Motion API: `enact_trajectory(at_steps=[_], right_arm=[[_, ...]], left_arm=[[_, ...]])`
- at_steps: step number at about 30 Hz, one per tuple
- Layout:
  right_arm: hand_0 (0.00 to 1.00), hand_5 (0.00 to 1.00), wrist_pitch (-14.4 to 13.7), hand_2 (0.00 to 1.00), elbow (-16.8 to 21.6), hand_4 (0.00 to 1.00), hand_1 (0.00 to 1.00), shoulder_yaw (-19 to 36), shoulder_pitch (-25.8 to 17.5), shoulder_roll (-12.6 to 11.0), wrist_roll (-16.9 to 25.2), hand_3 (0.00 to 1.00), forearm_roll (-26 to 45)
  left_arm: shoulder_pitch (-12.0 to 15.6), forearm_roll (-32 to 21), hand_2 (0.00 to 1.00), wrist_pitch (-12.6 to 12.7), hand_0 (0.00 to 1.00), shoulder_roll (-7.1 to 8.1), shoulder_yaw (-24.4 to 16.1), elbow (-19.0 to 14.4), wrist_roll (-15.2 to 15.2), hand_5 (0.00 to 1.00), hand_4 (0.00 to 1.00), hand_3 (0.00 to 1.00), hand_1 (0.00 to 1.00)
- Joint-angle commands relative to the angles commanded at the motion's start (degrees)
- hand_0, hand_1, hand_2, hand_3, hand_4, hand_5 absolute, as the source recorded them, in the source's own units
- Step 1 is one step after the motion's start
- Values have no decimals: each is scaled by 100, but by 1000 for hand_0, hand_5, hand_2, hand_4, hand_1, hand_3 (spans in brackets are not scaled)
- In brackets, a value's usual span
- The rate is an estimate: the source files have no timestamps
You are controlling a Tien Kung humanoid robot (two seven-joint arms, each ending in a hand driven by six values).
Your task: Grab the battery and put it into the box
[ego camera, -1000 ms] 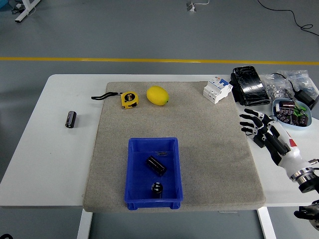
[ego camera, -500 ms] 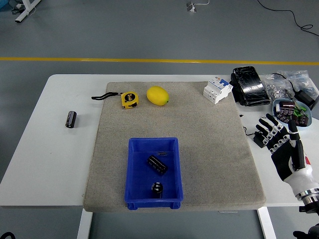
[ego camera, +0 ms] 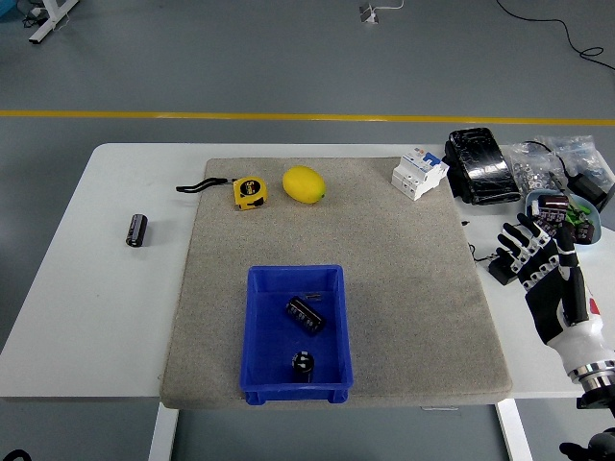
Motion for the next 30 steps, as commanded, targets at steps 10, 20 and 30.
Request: enact_trajectory(at_steps=[10,20,30], right_arm=[[939,998,-51,873,34,998,877,129,103,125,-201,906,-184],[933,998,-96,857,171,998,865,296,526,47,-885,888,-437],[924,998,-14,855,50,998,857,17,762,135,-1293,883,-551]], left_arm=[[98,48,736,-55,709,65,8,-4,-16,671,665,640,705],[112,-65,733,-43,709,36,61,20,-50,669,663,638,702],[291,-374,733,77,709,-12,204,94,-42,670,663,636,709]])
